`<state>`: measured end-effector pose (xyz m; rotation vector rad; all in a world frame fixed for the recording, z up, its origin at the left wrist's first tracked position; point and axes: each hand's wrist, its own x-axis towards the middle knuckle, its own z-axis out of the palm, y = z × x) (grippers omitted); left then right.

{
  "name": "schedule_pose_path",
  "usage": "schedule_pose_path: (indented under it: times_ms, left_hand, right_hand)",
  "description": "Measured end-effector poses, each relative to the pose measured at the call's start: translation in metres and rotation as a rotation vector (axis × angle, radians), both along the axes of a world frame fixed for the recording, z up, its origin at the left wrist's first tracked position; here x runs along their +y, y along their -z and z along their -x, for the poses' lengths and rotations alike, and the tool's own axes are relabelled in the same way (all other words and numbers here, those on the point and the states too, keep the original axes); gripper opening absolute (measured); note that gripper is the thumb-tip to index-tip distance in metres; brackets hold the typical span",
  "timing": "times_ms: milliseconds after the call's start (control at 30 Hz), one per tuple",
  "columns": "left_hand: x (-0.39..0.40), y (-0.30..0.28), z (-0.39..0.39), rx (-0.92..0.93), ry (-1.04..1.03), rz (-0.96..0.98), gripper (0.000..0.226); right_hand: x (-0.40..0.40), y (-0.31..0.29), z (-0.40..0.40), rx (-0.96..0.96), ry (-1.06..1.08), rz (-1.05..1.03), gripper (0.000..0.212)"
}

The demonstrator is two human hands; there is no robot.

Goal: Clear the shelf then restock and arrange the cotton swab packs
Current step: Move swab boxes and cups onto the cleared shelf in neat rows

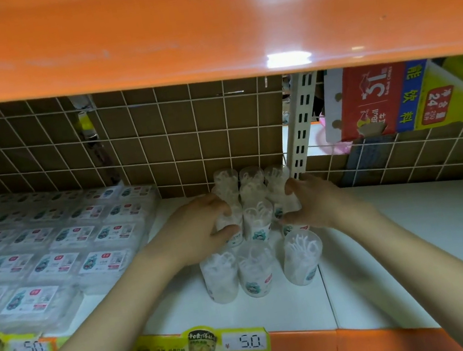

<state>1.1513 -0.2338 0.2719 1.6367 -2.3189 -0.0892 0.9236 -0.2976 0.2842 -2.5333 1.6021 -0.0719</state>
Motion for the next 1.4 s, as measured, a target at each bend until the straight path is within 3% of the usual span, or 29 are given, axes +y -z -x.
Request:
schedule_pose_path:
  times_ms: [100,200,433,800,1267,1400]
  left_hand:
    - [0.015,-0.006,0.002,-0.026,-0.015,-0.094,0.078]
    - [0.029,-0.006,0.003,-0.067,0.005,-0.176,0.084]
    - [0.045,0.005,0.003,-0.048,0.027,-0.212,0.068]
    - [0.047,0.015,0.002,-0.022,0.022,-0.206,0.063]
    - [0.053,0.029,-0.002,0.048,0.058,-0.105,0.065]
    - [0.054,0.039,-0.003,0.101,0.03,-0.048,0.061]
  right_hand:
    - [0.0,0.003,0.0,-0.042,-0.019,-0.032,0.046]
    - [0.001,0.005,0.0,-0.103,-0.069,-0.136,0.045]
    - [-0.005,0.006,0.003,-0.122,-0.173,-0.113,0.045]
    - [0.001,0.024,0.013,-0.19,-0.193,0.107,0.041]
    - [0.007,0.02,0.017,-0.122,-0.139,0.152,0.04]
    - [0.035,0.007,-0.002,-0.139,-0.387,0.213,0.05]
